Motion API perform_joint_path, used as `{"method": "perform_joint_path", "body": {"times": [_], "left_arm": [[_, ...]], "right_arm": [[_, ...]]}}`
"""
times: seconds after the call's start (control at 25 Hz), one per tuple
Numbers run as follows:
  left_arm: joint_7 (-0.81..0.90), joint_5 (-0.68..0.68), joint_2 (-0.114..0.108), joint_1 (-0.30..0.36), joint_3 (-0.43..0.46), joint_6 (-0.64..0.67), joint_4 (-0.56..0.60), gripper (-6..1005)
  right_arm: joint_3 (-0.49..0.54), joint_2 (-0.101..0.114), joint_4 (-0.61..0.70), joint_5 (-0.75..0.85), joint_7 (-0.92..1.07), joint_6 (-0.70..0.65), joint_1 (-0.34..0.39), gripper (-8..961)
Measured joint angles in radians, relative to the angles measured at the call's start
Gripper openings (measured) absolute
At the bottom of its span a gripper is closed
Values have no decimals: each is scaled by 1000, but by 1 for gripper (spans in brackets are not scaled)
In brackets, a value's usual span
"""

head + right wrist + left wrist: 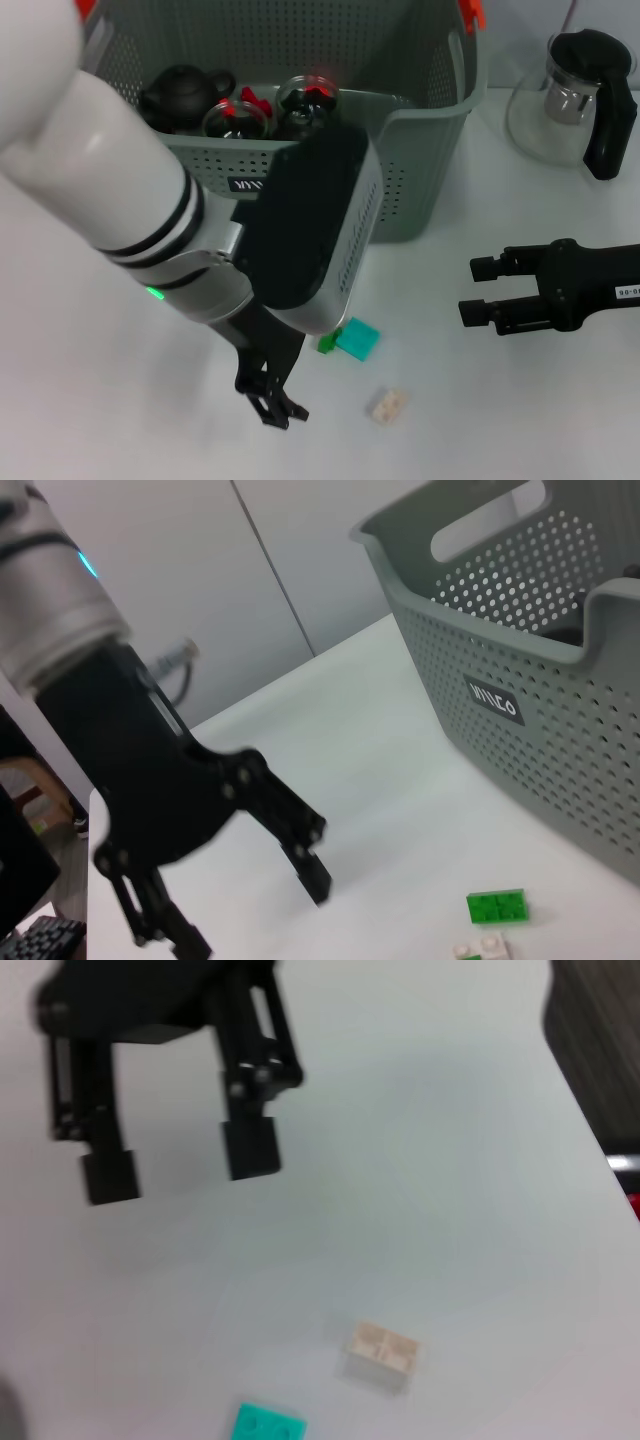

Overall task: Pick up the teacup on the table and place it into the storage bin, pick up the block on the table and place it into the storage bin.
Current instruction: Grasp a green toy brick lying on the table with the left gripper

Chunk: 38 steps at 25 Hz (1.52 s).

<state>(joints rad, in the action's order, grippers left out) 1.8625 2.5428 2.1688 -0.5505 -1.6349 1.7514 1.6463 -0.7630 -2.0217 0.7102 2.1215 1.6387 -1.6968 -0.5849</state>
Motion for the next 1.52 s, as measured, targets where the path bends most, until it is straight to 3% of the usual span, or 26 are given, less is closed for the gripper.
{"method": "perform_joint_path", "body": {"times": [0.16, 0.32, 0.56, 0.96, 1.52], "left_arm": [[-66, 15, 1, -30, -42, -41, -62, 933], [-98, 45, 4, -55, -198, -95, -126, 933], [-97, 53, 6, -88, -316, -128, -153, 934], [-99, 46, 7, -168, -389, -199, -242, 929], [-62, 42, 10, -221, -397, -242, -278, 922]], "right_arm": [[1, 4, 0, 3, 27, -5, -6, 823], [1, 11, 0, 4, 37, -9, -7, 824], [1, 13, 0, 3, 38, -4, -12, 823], [1, 14, 0, 3, 39, -3, -21, 822], [1, 14, 0, 5, 39, -9, -11, 824]]}}
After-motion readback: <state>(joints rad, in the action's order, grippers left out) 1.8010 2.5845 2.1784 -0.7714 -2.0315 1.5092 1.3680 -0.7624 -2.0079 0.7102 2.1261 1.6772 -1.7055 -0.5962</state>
